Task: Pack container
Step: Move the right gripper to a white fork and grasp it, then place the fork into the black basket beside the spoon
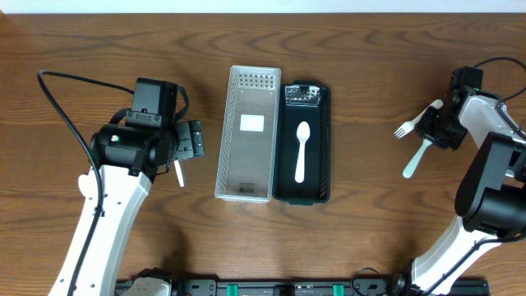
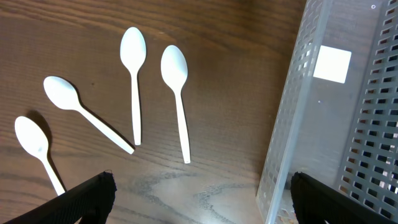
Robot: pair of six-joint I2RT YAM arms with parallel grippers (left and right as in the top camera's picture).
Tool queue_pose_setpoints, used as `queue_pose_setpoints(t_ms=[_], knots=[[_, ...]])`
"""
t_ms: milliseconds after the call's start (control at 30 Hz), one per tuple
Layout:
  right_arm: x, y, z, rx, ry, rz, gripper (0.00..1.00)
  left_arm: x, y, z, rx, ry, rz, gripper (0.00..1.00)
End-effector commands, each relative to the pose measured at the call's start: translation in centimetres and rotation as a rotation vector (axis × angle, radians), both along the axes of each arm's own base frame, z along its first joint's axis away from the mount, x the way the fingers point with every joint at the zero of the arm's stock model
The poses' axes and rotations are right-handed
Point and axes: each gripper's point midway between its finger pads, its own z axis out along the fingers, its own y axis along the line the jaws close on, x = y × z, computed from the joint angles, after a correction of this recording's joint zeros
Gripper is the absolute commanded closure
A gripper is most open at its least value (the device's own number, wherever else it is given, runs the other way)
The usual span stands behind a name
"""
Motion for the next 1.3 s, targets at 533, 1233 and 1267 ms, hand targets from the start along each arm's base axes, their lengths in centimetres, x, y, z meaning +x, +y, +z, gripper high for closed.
queue_pose_setpoints(t_ms=[533,1233,1267], knots=[[0.1,18.7,18.1,0.04,-0.405,0.333,0.84,0.3,0.2,0.4,0.007,-0.01,0.006,0.08],[-0.4,32.0,5.6,0.089,-0.198,0.536,0.68,0.3,0.2,0.4,0.007,-0.01,0.006,0.08],[-0.3,32.0,6.0,0.091,-0.208,0.541,0.6,0.3,0.2,0.4,0.007,-0.01,0.006,0.08]])
